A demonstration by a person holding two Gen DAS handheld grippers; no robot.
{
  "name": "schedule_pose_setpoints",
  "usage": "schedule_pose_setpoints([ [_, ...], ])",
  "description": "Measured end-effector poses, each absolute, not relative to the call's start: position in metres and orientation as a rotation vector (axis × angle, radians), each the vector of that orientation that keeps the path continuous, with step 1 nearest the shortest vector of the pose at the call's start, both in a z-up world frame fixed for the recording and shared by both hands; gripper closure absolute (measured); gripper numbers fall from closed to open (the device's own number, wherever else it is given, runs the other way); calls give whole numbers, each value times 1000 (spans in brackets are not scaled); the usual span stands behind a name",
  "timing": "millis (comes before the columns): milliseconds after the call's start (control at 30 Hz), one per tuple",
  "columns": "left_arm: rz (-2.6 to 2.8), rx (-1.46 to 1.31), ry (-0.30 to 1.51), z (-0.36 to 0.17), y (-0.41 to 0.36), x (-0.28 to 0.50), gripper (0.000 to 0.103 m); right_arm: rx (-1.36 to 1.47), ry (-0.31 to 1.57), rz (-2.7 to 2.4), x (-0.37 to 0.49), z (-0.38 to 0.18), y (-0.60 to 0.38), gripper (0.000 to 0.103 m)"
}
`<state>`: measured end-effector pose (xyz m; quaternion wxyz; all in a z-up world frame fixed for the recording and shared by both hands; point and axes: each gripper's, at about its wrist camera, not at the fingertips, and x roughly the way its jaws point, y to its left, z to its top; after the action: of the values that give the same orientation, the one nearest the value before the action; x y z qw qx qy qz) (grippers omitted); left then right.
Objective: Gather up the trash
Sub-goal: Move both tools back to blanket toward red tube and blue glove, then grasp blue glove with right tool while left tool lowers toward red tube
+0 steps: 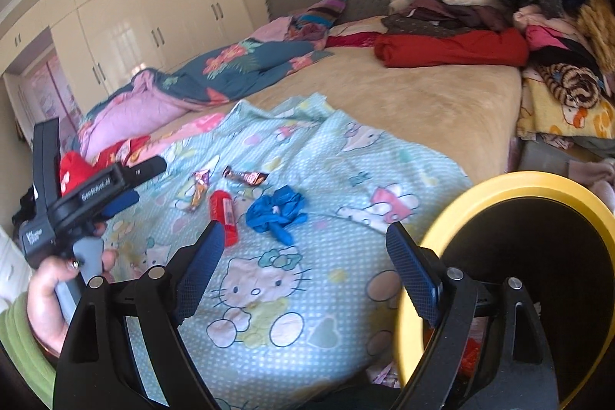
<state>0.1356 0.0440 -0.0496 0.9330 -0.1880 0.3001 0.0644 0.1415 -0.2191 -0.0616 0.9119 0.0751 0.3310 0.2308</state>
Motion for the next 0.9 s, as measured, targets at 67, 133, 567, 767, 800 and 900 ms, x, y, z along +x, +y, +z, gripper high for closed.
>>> schedule_pose_setpoints([
  [67, 143, -402, 622, -52, 53, 136, 11, 144, 687, 485, 143, -64, -212, 20],
  [133, 155, -415, 631, -56, 61, 137, 11, 131, 697, 493, 145, -66, -204, 20],
  [567, 132, -502, 695, -78, 81, 147, 23, 100, 812, 541, 187, -91, -157, 29],
  [767, 64, -556, 762, -93, 74, 165, 42, 76, 895, 526, 212, -116, -135, 46],
  [800, 52, -562, 773, -97, 72, 168, 45, 67, 899, 521, 215, -118, -133, 47],
  [900, 30, -575, 809, -107, 68, 177, 47, 51, 940, 515, 224, -132, -125, 56],
])
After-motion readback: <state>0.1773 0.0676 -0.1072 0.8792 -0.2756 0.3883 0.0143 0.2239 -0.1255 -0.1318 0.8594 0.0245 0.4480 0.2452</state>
